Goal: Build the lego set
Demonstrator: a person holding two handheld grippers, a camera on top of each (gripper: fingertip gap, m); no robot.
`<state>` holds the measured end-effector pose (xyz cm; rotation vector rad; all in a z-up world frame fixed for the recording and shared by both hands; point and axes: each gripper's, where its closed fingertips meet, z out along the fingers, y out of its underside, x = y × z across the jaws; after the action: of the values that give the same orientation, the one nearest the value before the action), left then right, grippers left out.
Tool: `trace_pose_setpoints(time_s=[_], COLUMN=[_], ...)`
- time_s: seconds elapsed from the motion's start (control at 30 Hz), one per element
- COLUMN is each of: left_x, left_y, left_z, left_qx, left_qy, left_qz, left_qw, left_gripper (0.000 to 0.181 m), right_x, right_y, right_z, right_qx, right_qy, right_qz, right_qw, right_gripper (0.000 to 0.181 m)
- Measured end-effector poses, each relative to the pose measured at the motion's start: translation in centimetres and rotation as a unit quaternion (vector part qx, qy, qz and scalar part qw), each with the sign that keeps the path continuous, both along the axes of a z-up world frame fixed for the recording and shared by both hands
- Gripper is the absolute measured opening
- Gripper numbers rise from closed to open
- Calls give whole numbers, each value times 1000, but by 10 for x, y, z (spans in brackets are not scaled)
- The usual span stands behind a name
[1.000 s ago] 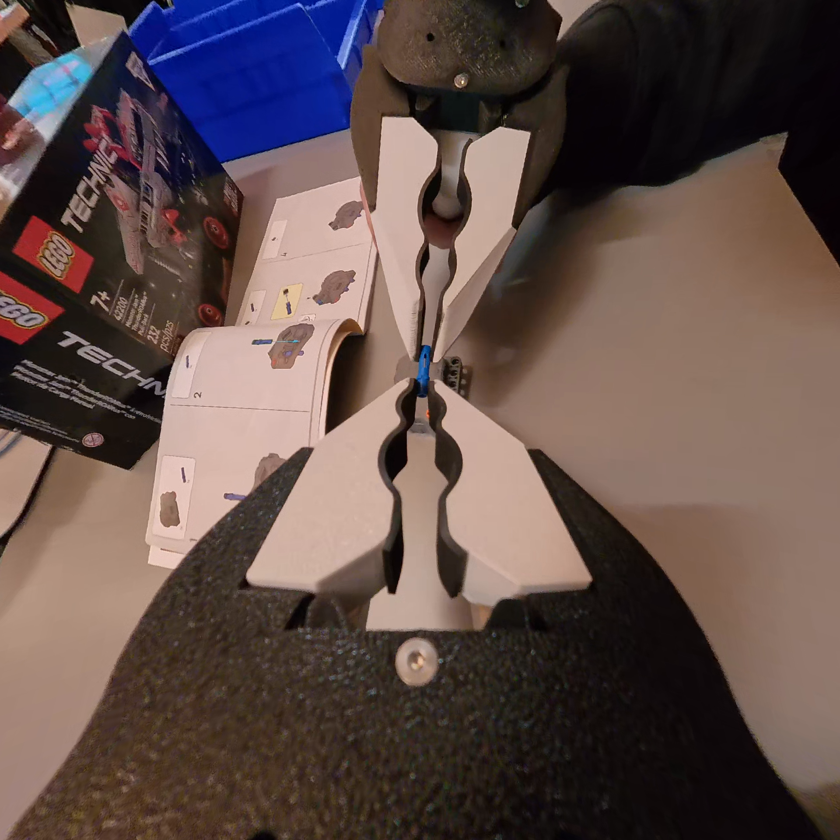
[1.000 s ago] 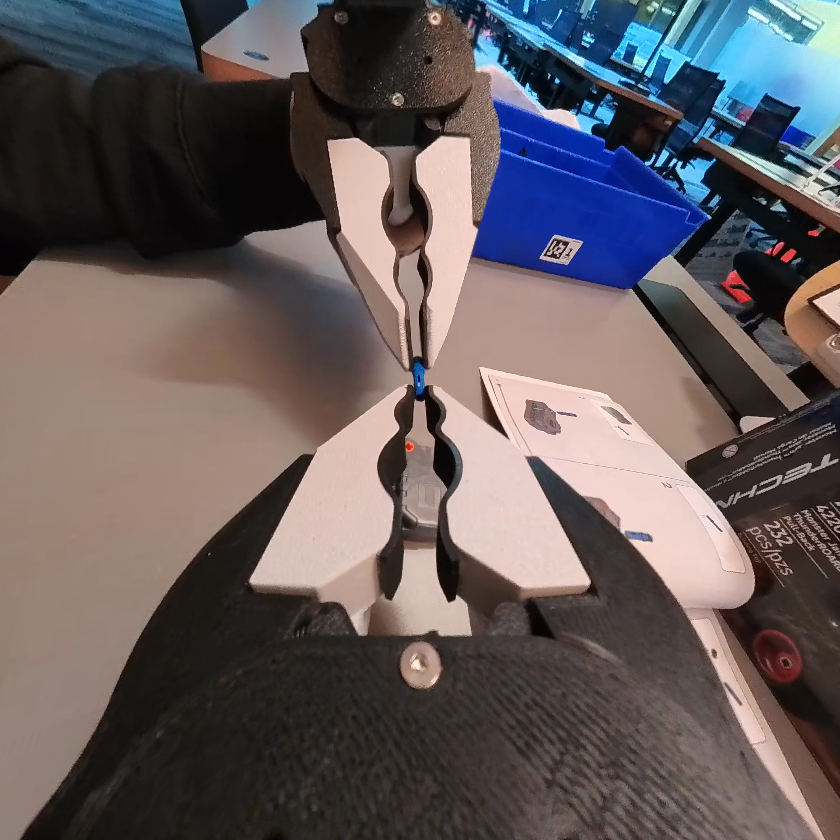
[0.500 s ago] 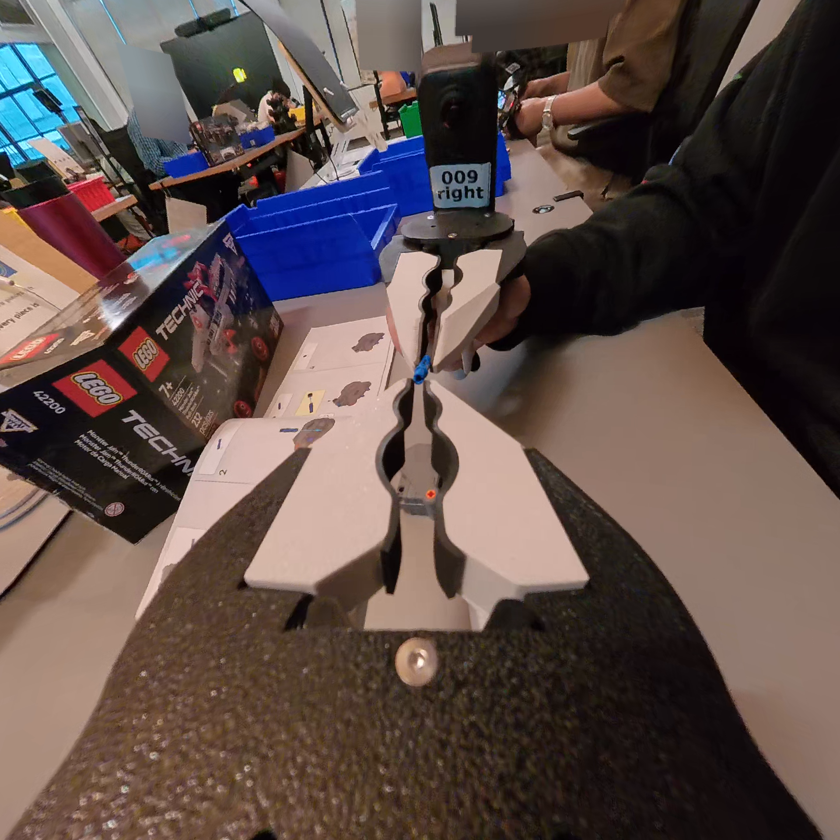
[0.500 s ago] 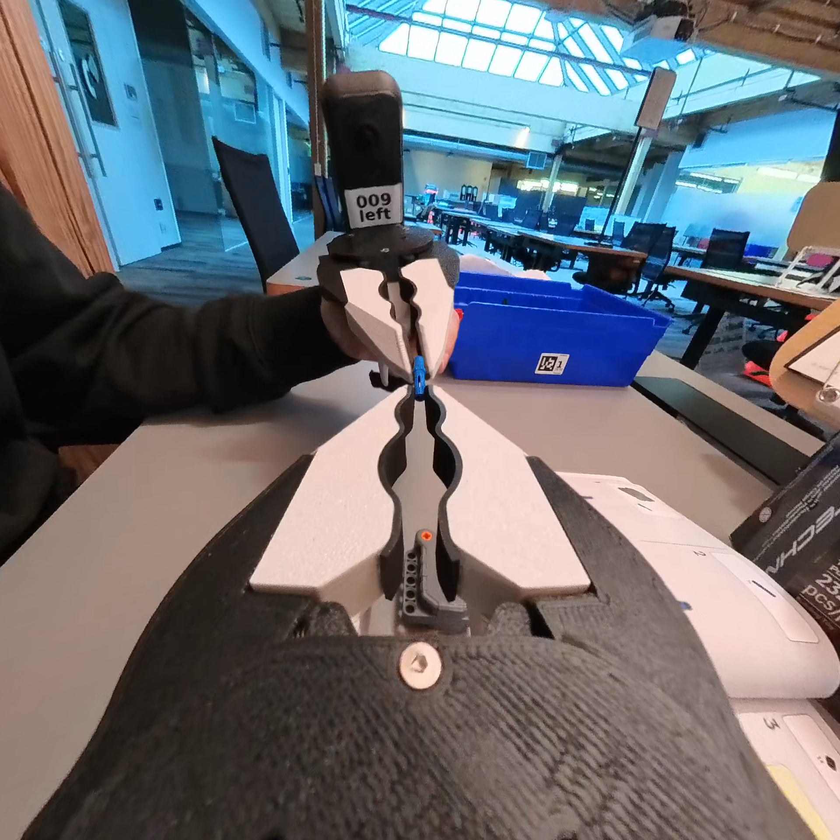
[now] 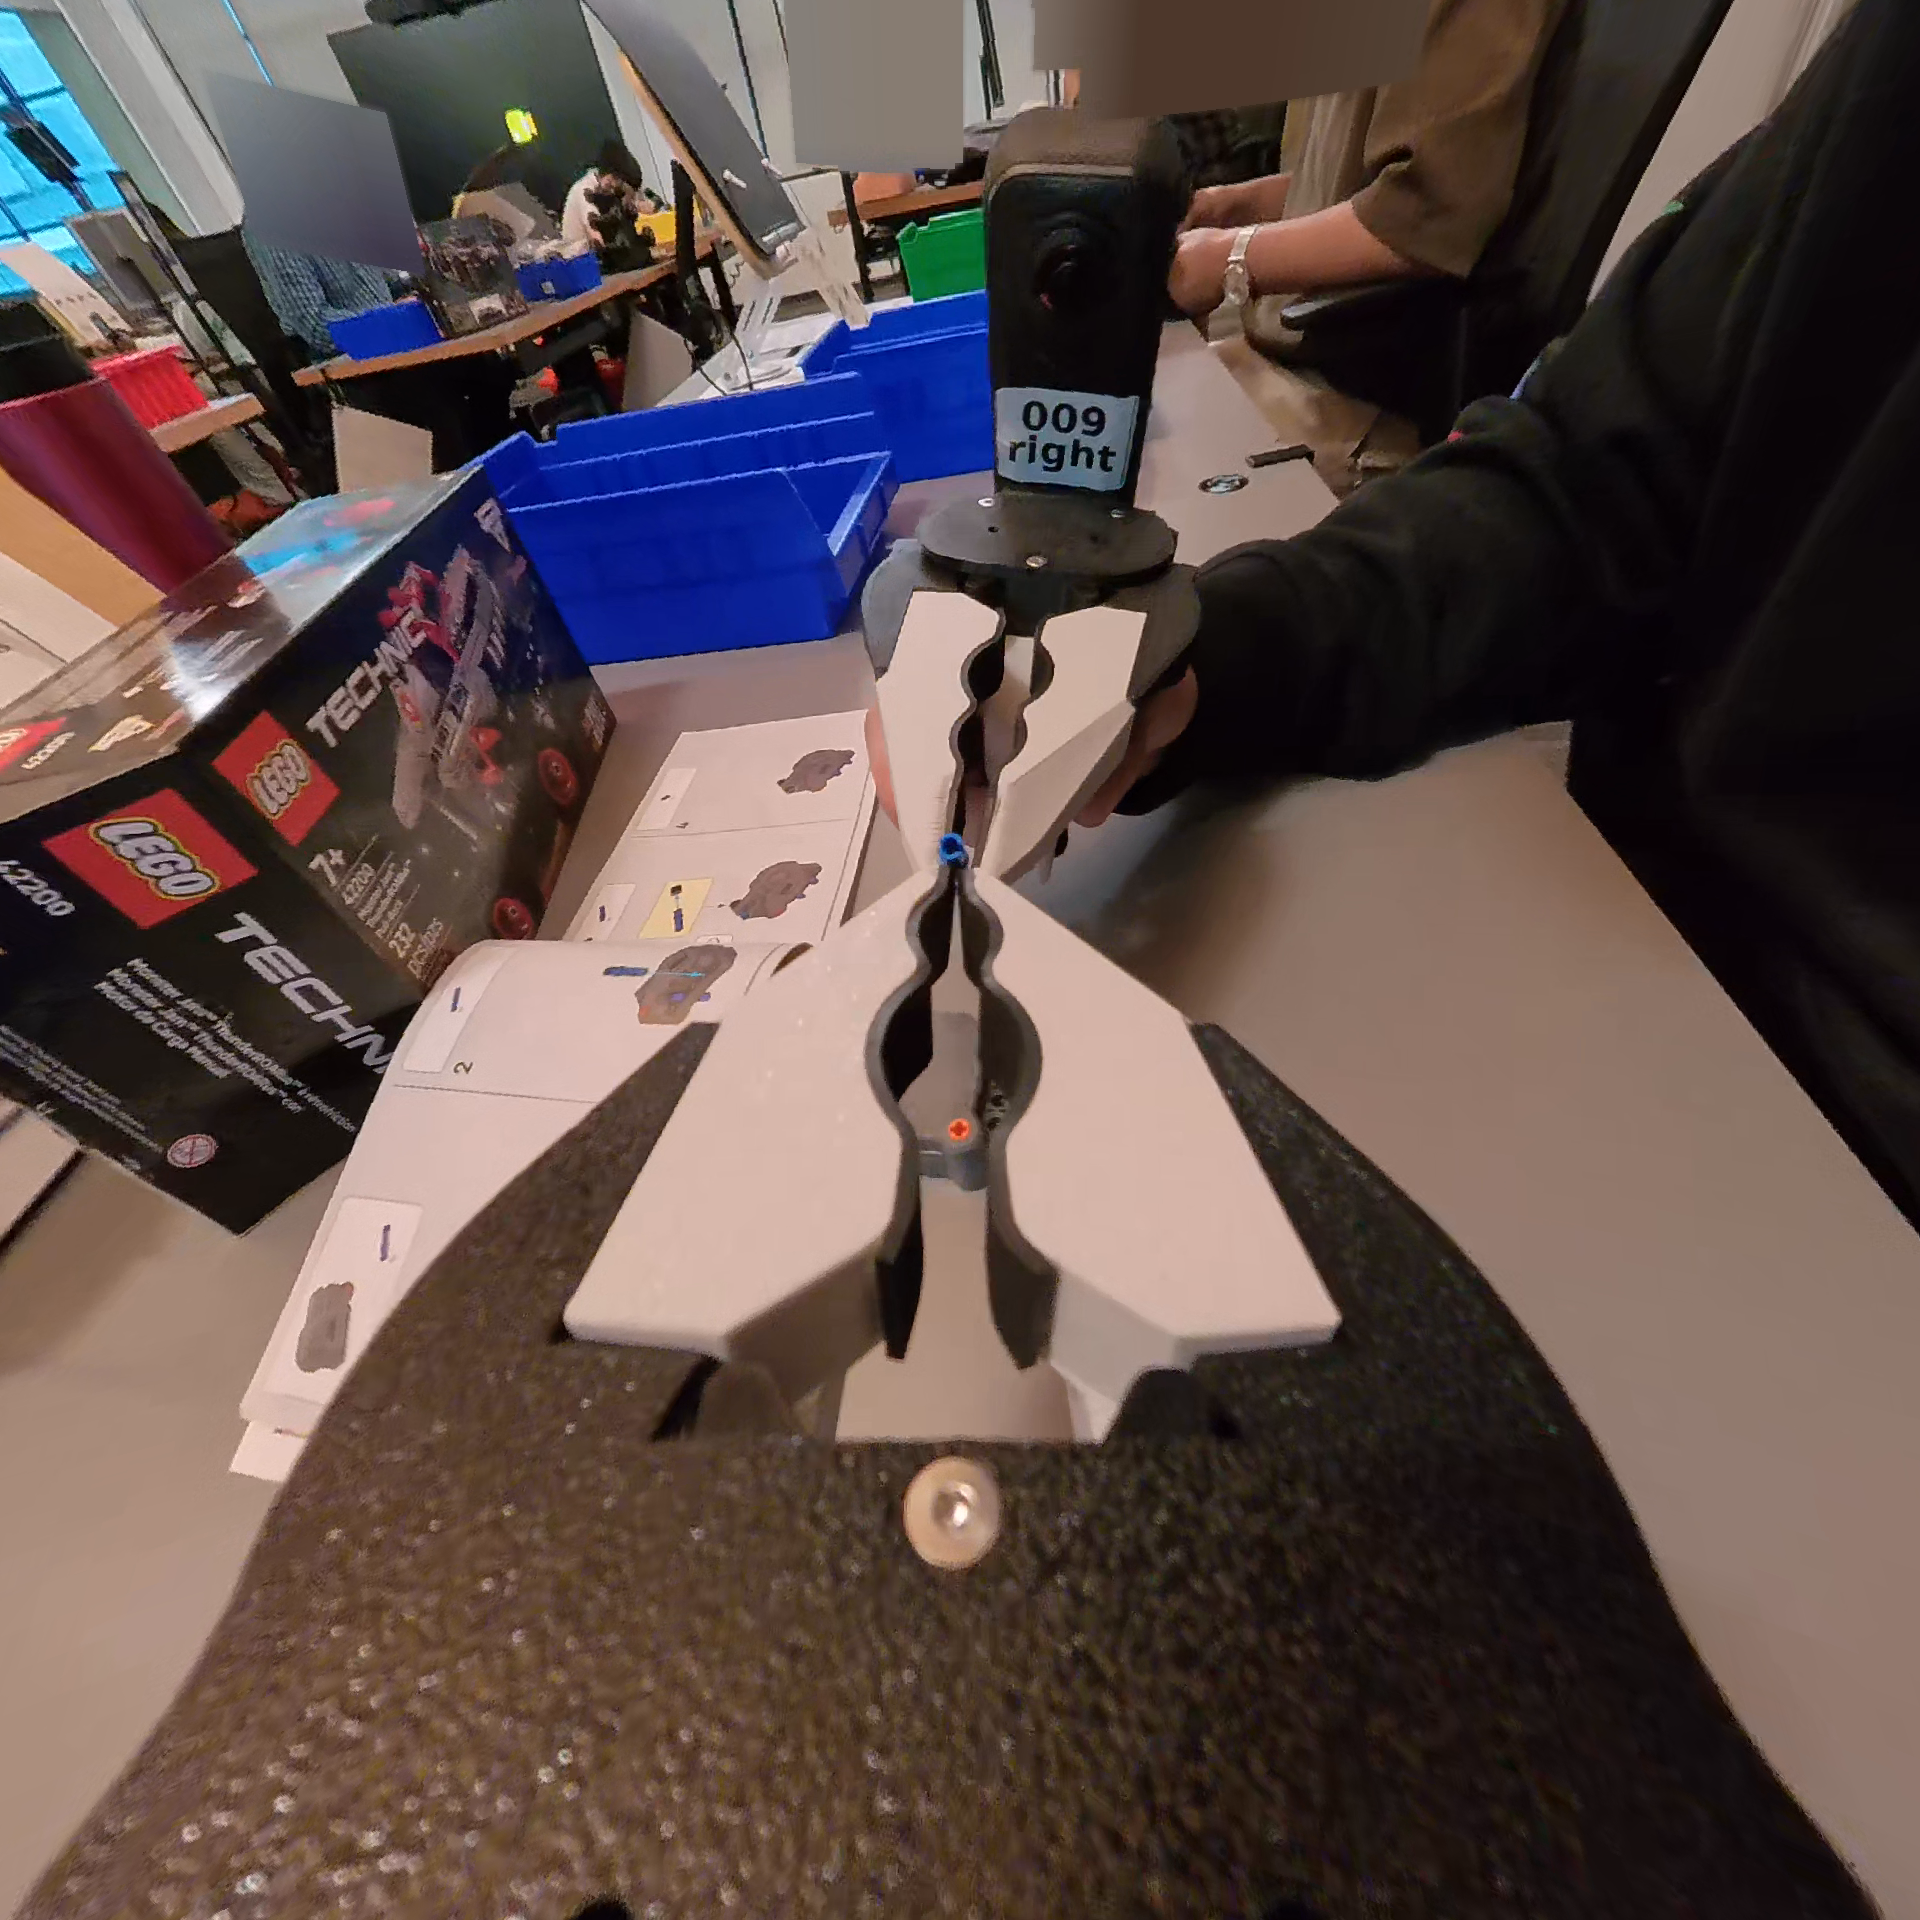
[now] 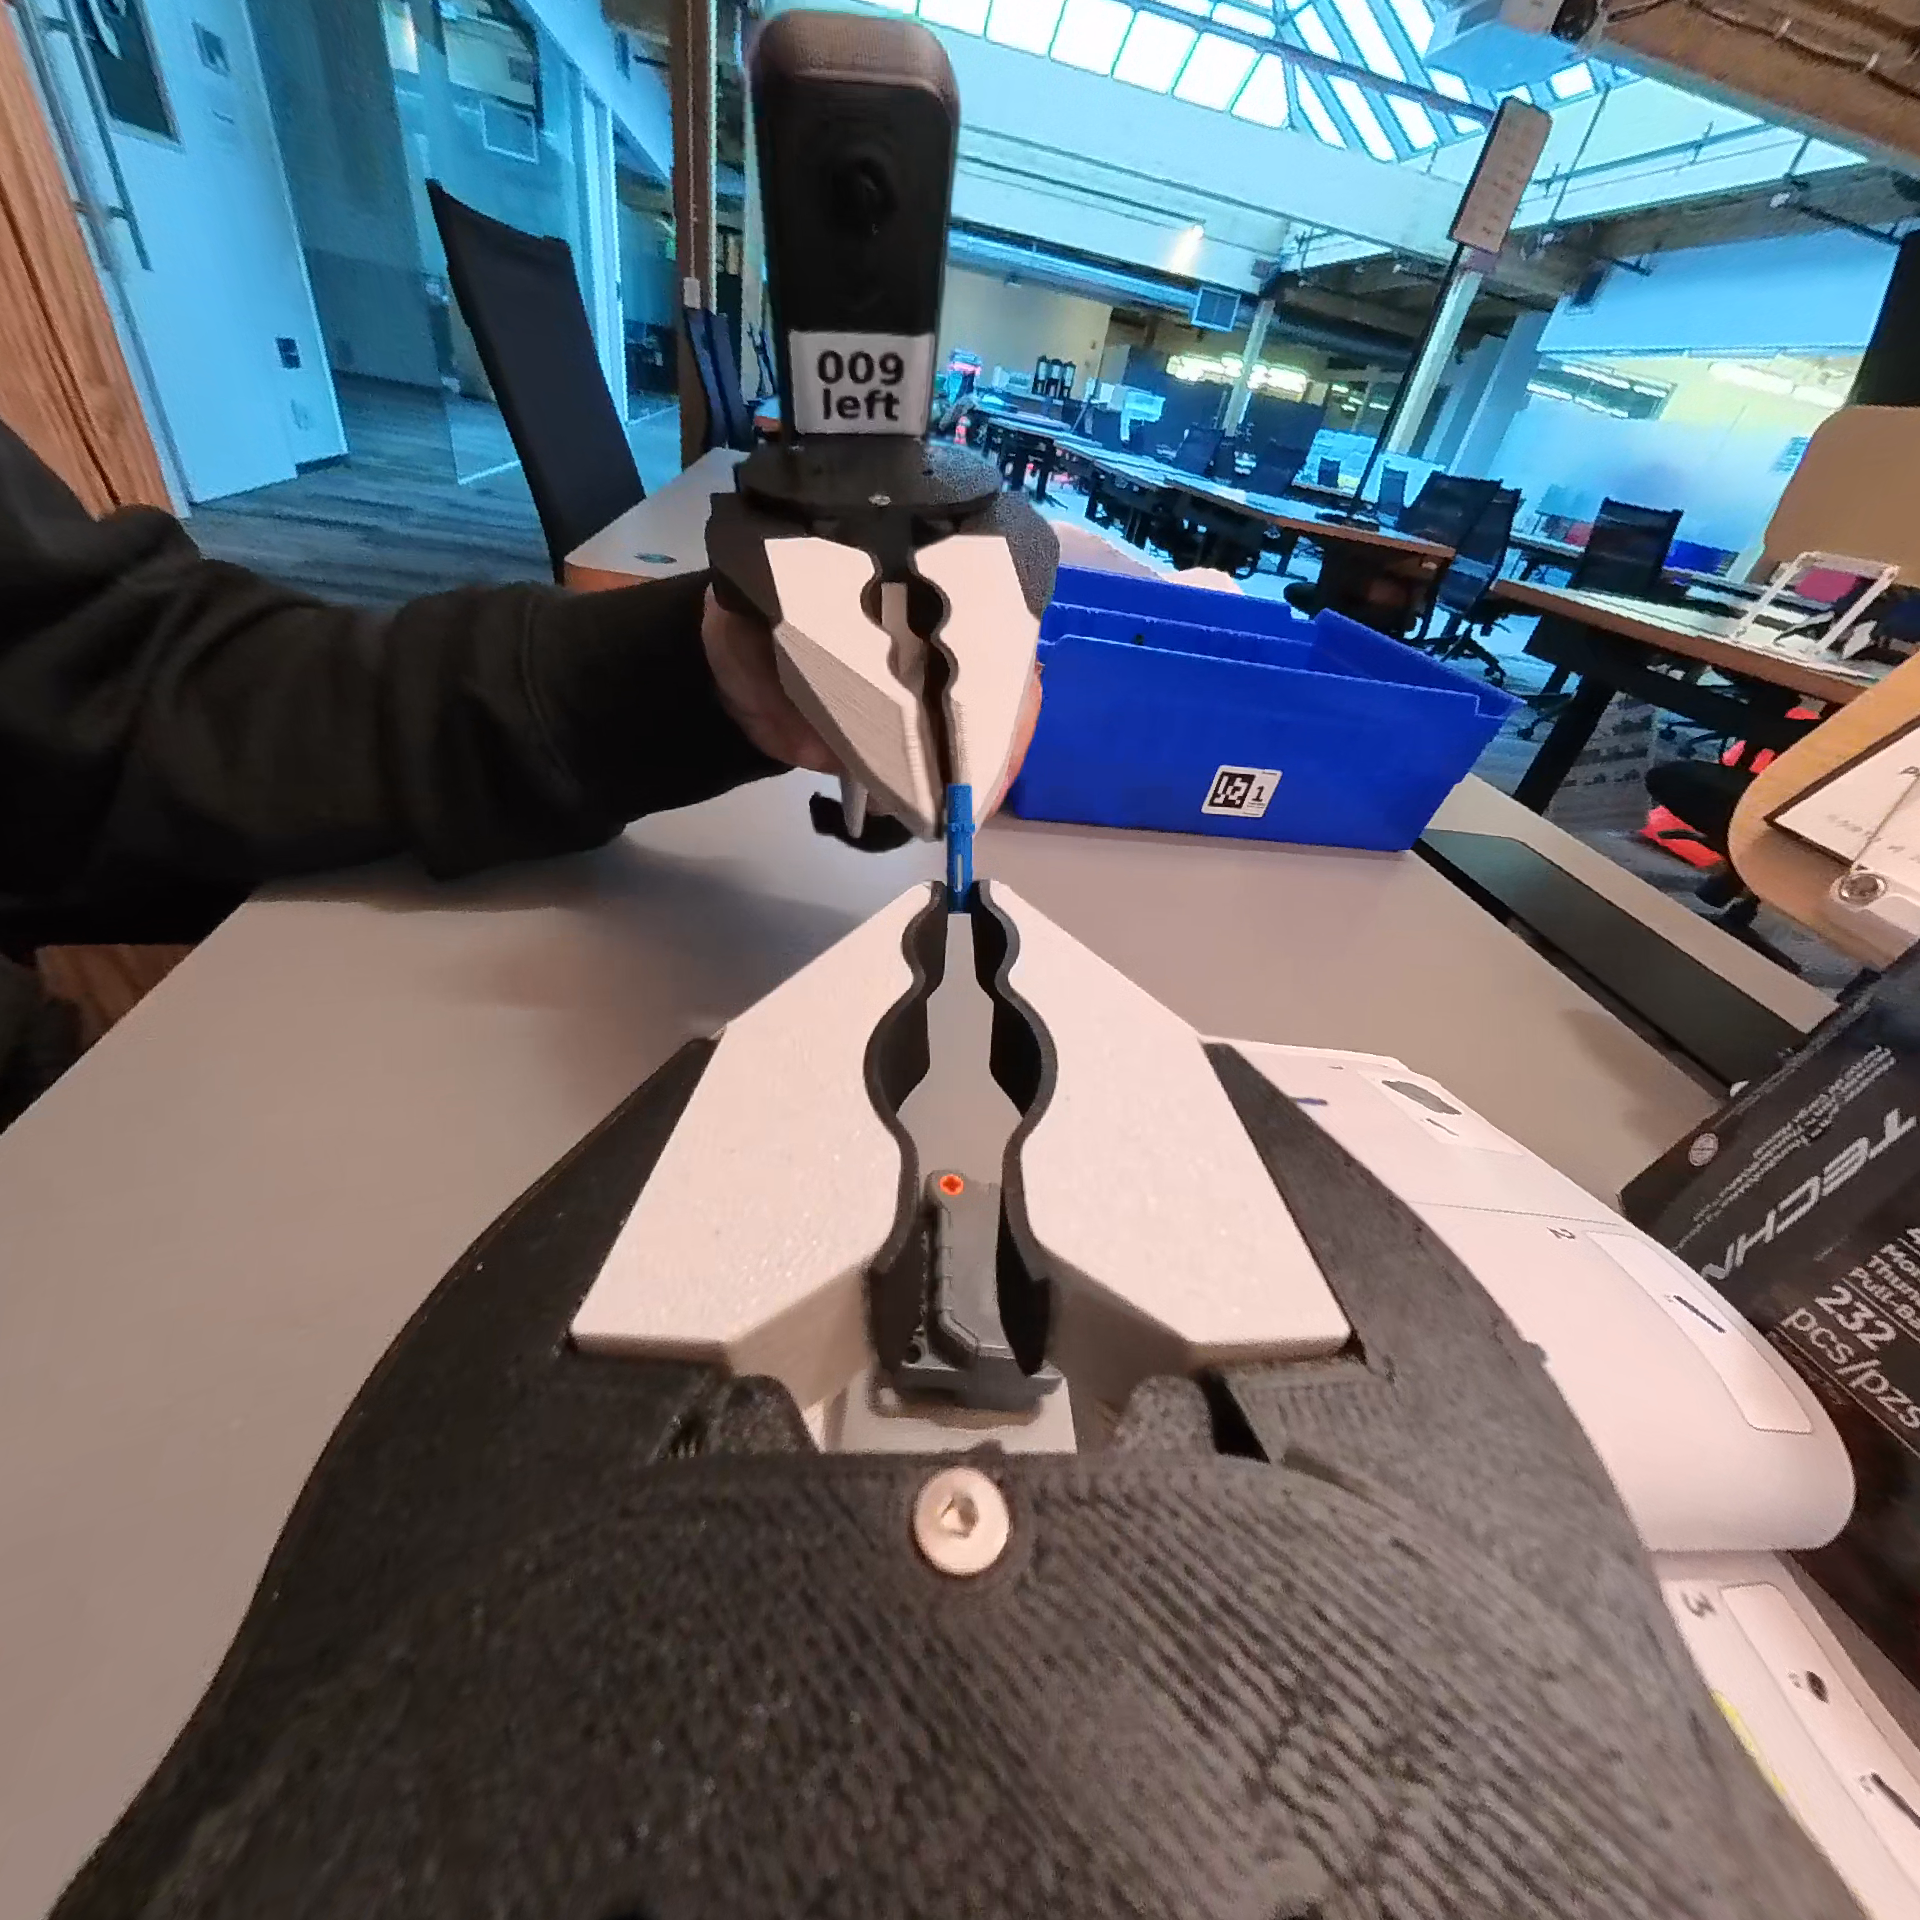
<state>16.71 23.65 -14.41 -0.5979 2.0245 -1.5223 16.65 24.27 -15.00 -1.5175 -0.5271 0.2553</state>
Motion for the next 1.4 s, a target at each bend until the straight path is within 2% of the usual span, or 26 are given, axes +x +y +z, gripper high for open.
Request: trace_pose_setpoints(time_s=[0.17, 0.23, 0.3, 0.4, 0.53, 0.7, 0.83, 0.93, 1.03, 1.23, 1.4], left_x=[-1, 1, 2, 4, 2, -2, -2, -2, -2, -3, 0], left_y=[-3, -1, 0, 1, -4, -6, -6, -3, -4, -5, -3], left_z=[0, 1, 2, 1, 0, 3, 2, 2, 2, 3, -1], left_qx=[0, 3, -1, -4, 3, -14, -7, -8, -3, -13, 12], left_qy=[-2, -9, -8, -3, -4, 1, 2, 1, -1, -2, -2], left_qz=[-4, 5, 7, 15, 2, -11, -11, -7, -8, -12, -1], left_qw=[1000, 1000, 1000, 1000, 1000, 1000, 1000, 1000, 1000, 1000, 1000], left_gripper=[12, 2, 1, 12, 2, 6, 1, 8, 2, 5, 2], right_x=[3, 0, 1, -2, -2, -5, -6, -6, -5, -5, -4], right_y=[1, 0, 0, -1, -1, -1, -1, -2, -2, -1, 0], right_z=[0, 1, 1, 1, 1, -3, -4, 0, 0, -1, -5], right_qx=[1, -1, 4, 7, 8, 0, 1, 7, 8, 5, 0], right_qy=[5, 5, 0, -5, -10, -27, -27, -19, -18, -25, -41], right_qz=[-6, 2, -3, 2, 2, 5, 8, 10, 8, 4, -4], right_qw=[1000, 1000, 1000, 1000, 1000, 1000, 1000, 1000, 1000, 1000, 999], right_gripper=[2, 2, 2, 2, 2, 2, 2, 2, 2, 2, 2])
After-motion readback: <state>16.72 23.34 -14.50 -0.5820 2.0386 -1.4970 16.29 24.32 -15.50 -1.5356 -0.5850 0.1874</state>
